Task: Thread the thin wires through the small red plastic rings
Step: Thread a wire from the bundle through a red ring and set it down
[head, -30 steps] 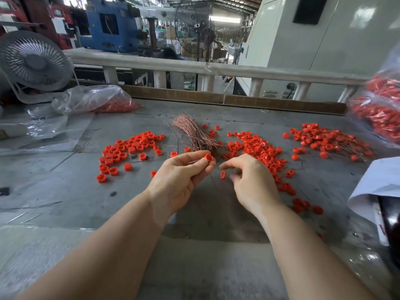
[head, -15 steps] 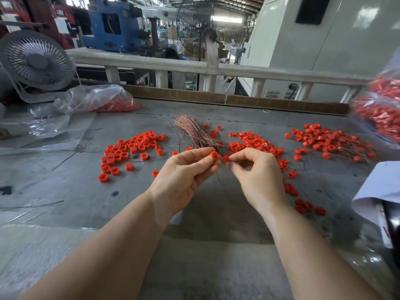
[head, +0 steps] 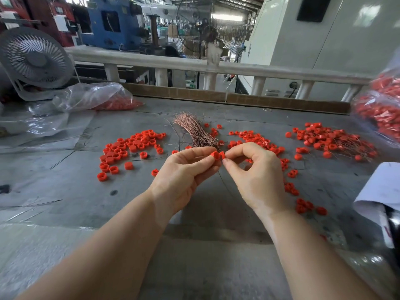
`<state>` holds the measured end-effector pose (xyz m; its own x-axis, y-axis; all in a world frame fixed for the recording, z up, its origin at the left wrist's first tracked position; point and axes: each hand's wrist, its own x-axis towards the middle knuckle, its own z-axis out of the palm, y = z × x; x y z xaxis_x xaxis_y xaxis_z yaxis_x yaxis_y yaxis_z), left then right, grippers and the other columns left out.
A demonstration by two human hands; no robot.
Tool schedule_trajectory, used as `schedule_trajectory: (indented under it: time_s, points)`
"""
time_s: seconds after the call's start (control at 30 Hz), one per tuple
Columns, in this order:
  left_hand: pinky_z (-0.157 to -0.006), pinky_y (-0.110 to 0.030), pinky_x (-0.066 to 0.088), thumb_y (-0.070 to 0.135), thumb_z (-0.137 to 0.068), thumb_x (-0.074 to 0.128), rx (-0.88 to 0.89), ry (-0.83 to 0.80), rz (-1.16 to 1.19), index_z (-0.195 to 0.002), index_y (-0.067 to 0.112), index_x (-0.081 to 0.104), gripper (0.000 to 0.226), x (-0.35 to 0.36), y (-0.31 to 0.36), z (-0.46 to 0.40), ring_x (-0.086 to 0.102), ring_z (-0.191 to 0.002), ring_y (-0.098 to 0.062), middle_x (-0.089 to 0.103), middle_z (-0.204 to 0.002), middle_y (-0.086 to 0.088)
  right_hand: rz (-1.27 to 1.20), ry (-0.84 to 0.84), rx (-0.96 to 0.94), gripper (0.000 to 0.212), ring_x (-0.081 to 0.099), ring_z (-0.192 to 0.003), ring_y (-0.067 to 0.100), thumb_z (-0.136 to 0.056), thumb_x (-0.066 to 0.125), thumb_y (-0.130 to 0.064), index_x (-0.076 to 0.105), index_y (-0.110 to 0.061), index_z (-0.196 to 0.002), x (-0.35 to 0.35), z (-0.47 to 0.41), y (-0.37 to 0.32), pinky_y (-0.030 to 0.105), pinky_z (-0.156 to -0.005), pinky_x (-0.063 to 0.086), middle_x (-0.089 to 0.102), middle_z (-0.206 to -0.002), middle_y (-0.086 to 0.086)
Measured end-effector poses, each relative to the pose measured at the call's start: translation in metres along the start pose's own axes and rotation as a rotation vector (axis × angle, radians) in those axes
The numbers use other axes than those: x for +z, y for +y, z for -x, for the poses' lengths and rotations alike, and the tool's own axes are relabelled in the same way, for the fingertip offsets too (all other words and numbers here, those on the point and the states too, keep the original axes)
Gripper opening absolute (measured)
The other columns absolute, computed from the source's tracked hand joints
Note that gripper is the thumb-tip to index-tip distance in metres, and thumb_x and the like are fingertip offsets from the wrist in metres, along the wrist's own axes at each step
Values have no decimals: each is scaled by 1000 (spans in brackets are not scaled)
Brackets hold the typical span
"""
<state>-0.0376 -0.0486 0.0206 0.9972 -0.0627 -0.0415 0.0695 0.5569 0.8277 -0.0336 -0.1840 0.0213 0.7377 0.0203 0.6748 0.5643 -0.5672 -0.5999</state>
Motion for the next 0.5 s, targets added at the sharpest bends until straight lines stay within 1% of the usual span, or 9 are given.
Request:
schedule_trajectory:
  time_s: [0.13, 0.27, 0.37, 0.43, 0.5]
  points:
    - [-61, -18, 56, -10, -82, 53, 18, -6, -42, -84, 1, 66, 17, 0, 0, 1, 69, -66, -12, 71, -71, -8, 43, -19, -72, 10, 56, -71, 8, -74, 70, 1, 69, -8, -72, 0, 1, -1, 21, -70, 46, 65, -74, -1]
    - [-60, -17, 55, -10, -82, 53, 29, -12, -76, -84, 2, 66, 17, 0, 0, 1, 68, -64, -11, 71, -70, -7, 51, -7, -109, 10, 63, -78, 14, -73, 71, 3, 69, -6, -72, 0, 2, -2, 25, -76, 49, 69, -81, 2]
    - [-59, -16, 54, -10, -82, 53, 29, -17, -82, -83, 2, 66, 18, 1, -1, 1, 68, -62, -10, 71, -69, -6, 38, -6, -102, 10, 62, -76, 10, -73, 71, 1, 69, -8, -71, -1, 2, -3, 22, -73, 49, 69, -78, 1]
    - [-59, -17, 54, -9, -82, 53, 26, -15, -76, -82, 3, 67, 18, 1, -1, 1, 67, -62, -10, 70, -69, -6, 16, -1, -67, 10, 59, -72, 8, -73, 72, -1, 69, -9, -70, -1, 1, -2, 18, -67, 47, 68, -73, -2]
    - [-59, -17, 55, -9, -82, 54, 23, -10, -67, -81, 3, 67, 18, 1, -1, 0, 68, -63, -11, 70, -69, -6, -17, 1, -28, 10, 58, -70, 6, -74, 72, -3, 68, -11, -70, -2, 1, -2, 11, -62, 43, 63, -67, -9]
